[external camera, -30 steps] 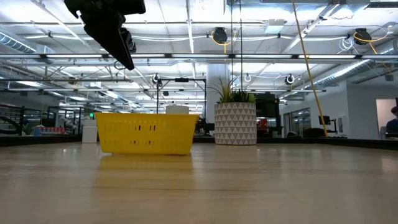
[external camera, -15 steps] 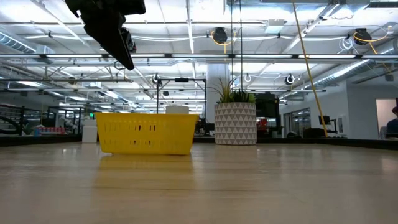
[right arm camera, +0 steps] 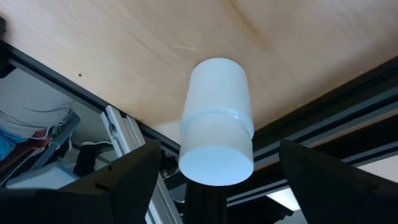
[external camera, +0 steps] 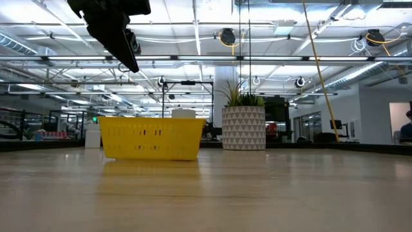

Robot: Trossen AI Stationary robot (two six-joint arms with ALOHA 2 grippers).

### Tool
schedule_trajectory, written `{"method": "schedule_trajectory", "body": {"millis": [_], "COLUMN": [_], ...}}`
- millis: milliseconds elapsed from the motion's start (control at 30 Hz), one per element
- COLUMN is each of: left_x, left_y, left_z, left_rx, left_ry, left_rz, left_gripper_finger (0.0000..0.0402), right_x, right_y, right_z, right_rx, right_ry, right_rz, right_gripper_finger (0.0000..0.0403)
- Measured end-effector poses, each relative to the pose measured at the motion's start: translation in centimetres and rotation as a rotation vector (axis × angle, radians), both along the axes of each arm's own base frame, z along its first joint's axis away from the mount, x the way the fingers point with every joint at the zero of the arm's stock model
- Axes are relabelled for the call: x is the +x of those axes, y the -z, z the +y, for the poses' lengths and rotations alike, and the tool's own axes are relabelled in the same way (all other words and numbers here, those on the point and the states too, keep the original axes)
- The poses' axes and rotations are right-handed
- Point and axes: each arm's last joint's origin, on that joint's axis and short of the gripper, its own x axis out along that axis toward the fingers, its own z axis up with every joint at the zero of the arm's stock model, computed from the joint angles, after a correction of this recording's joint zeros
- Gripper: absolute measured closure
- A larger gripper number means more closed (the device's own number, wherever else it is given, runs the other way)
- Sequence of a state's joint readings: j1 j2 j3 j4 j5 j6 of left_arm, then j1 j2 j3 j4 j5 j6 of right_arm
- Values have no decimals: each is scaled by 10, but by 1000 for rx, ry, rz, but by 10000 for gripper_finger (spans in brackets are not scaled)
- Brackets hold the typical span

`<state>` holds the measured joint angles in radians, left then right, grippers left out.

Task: Pick and place pill bottles into a basket
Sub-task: Put the white pill bottle into the yellow bin

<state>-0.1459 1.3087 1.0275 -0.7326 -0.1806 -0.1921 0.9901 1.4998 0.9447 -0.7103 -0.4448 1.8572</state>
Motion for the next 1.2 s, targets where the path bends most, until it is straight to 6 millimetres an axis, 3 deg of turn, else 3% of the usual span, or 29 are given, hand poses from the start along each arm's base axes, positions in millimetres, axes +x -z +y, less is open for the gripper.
{"method": "schedule_trajectory", "body": {"millis": [233, 467, 800, 1033, 1200], "left_x": [0, 0, 0, 3, 6], "left_y": [0, 0, 0, -2, -4], "left_z": [0, 0, -1, -2, -2], "left_rx": [0, 1, -31, -45, -56], "left_ry": [0, 0, 9, 16, 25], "left_rz": [0, 0, 1, -32, -72], "left_gripper_finger": [245, 245, 245, 245, 245], "right_x": [0, 1, -5, -9, 0], "right_y": [0, -2, -20, -41, -53], "right_z": [0, 2, -8, -34, -53], "right_rx": [2, 29, 61, 52, 32], "right_ry": [8, -1, 8, 19, -4], "right_rz": [2, -14, -37, -55, -176], "right_gripper_finger": [155, 254, 257, 257, 257]}}
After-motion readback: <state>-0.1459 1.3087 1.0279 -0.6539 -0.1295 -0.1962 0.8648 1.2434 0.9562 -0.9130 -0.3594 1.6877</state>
